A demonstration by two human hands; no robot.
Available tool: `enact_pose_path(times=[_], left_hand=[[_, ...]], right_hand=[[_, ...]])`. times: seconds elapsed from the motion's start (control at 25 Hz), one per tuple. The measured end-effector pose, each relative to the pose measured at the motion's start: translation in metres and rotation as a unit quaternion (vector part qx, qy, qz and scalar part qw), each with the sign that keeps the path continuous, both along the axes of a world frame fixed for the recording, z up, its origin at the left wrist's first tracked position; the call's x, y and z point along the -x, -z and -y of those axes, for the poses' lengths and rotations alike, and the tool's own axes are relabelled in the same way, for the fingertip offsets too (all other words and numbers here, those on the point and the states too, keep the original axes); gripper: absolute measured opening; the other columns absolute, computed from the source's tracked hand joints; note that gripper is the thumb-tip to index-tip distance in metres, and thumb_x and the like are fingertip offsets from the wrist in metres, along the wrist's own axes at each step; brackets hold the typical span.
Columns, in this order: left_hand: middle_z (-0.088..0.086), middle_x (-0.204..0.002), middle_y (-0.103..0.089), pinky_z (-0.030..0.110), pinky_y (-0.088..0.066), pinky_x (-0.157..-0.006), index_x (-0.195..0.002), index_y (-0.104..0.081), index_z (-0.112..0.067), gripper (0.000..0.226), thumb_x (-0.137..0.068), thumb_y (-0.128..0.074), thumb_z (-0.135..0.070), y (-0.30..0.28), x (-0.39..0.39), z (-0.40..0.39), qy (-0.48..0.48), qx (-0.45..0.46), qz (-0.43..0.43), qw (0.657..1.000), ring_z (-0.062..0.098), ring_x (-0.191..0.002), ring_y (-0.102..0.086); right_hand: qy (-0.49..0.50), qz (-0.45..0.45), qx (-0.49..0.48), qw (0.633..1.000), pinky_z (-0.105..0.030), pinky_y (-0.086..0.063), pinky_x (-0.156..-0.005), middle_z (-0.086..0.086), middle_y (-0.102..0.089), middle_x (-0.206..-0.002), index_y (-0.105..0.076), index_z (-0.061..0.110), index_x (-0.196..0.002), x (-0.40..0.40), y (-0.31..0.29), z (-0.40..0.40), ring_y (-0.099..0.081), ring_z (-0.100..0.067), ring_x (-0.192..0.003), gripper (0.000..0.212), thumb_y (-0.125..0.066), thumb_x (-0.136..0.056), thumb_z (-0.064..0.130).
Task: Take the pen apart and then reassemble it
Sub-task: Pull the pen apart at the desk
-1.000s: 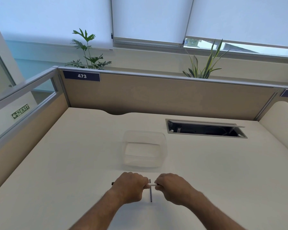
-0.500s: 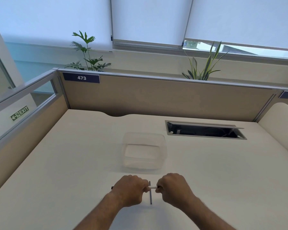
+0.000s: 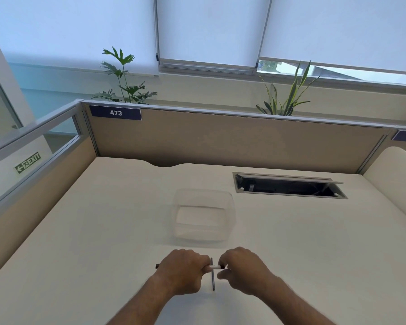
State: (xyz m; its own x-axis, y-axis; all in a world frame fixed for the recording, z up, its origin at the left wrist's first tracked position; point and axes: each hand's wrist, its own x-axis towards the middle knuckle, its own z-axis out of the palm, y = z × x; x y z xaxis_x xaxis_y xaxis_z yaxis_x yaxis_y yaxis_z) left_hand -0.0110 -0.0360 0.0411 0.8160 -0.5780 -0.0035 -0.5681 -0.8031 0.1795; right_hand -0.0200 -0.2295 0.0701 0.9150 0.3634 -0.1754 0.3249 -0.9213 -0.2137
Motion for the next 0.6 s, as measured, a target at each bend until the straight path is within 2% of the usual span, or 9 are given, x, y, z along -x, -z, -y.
enact_pose_path(times=[0.12,0.28,0.4,0.48,0.6], left_hand=[[0.005,-0.09,-0.07,0.036,-0.044,-0.066,-0.111,-0.05,-0.032,0.017,-0.097,-0.042,-0.037,-0.0046,0.005,0.0014,0.006,0.026,0.001,1.0,0.032,-0.078,-0.061],[0.007,-0.087,-0.07,0.036,-0.044,-0.064,-0.111,-0.053,-0.032,0.017,-0.099,-0.042,-0.037,-0.0042,0.0033,0.0014,0.008,0.038,-0.003,0.999,0.031,-0.074,-0.06],[0.008,-0.085,-0.07,0.035,-0.043,-0.062,-0.11,-0.054,-0.032,0.019,-0.099,-0.04,-0.036,-0.0015,0.0013,0.0015,0.003,0.045,-0.01,0.999,0.031,-0.071,-0.058],[0.008,-0.085,-0.07,0.033,-0.042,-0.061,-0.111,-0.055,-0.031,0.02,-0.1,-0.039,-0.037,-0.0021,0.0003,0.0016,0.001,0.045,-0.009,0.999,0.031,-0.072,-0.058],[0.008,-0.087,-0.07,0.032,-0.039,-0.061,-0.112,-0.056,-0.032,0.021,-0.1,-0.039,-0.036,-0.0053,-0.0007,0.0006,0.001,0.036,0.0,0.999,0.031,-0.074,-0.06]], right_hand=[[-0.029,-0.028,0.004,0.999,-0.031,-0.039,-0.063,-0.008,-0.072,-0.096,-0.071,0.019,-0.096,-0.0035,-0.0025,0.0036,-0.058,-0.026,-0.081,0.015,-0.057,-0.093,0.022],[-0.048,0.015,0.03,0.998,-0.029,-0.036,-0.063,-0.006,-0.075,-0.093,-0.074,0.02,-0.098,-0.0041,-0.004,0.0055,-0.058,-0.025,-0.079,0.018,-0.059,-0.09,0.014],[-0.048,0.053,0.039,0.997,-0.029,-0.035,-0.062,-0.005,-0.075,-0.088,-0.074,0.019,-0.093,-0.0033,-0.0022,0.0037,-0.063,-0.026,-0.078,0.013,-0.064,-0.086,0.017],[-0.029,0.07,0.036,0.997,-0.031,-0.039,-0.063,-0.006,-0.075,-0.087,-0.074,0.018,-0.092,-0.0027,-0.0017,0.002,-0.064,-0.026,-0.081,0.012,-0.065,-0.085,0.022],[0.011,0.06,-0.005,0.998,-0.035,-0.049,-0.074,-0.003,-0.074,-0.097,-0.072,0.019,-0.097,-0.001,-0.0018,0.0006,-0.064,-0.025,-0.09,0.016,-0.066,-0.086,0.03]])
